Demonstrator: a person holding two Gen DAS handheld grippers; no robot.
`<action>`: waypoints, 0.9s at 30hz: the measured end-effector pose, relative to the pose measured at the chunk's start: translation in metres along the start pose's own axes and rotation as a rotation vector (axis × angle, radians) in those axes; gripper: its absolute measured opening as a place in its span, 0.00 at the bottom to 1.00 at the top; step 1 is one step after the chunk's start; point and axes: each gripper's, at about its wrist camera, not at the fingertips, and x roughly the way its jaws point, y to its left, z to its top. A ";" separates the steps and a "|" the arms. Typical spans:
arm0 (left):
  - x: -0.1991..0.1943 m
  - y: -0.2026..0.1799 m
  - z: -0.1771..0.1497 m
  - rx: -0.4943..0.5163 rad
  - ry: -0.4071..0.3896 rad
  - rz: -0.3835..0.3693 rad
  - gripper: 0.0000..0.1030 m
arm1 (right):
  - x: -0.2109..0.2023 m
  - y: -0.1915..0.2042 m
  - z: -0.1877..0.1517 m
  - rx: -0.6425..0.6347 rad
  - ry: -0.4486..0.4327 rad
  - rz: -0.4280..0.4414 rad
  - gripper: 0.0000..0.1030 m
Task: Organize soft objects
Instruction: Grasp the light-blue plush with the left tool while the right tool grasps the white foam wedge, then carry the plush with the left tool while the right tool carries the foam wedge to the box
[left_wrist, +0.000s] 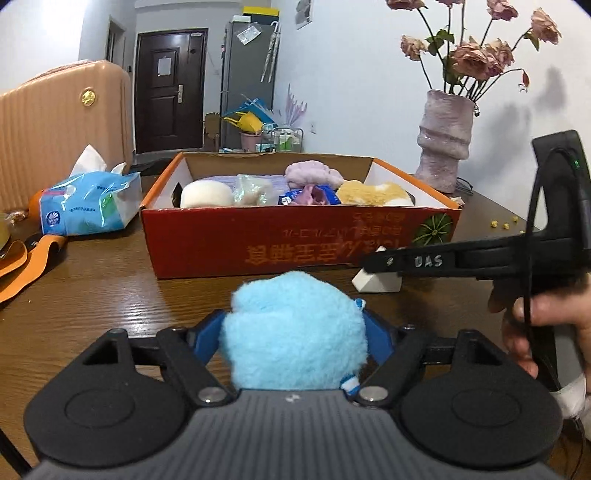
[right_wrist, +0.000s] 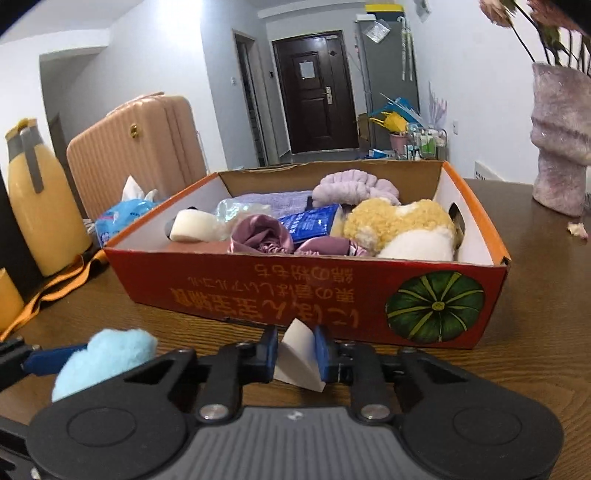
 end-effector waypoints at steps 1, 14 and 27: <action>-0.002 -0.002 0.001 0.012 -0.008 0.008 0.76 | -0.002 -0.001 0.000 0.012 -0.008 -0.004 0.19; -0.124 -0.021 -0.006 -0.017 -0.142 -0.005 0.77 | -0.159 0.027 -0.044 0.047 -0.149 0.068 0.19; -0.204 -0.059 -0.025 0.021 -0.205 0.002 0.77 | -0.265 0.044 -0.094 0.062 -0.248 0.081 0.19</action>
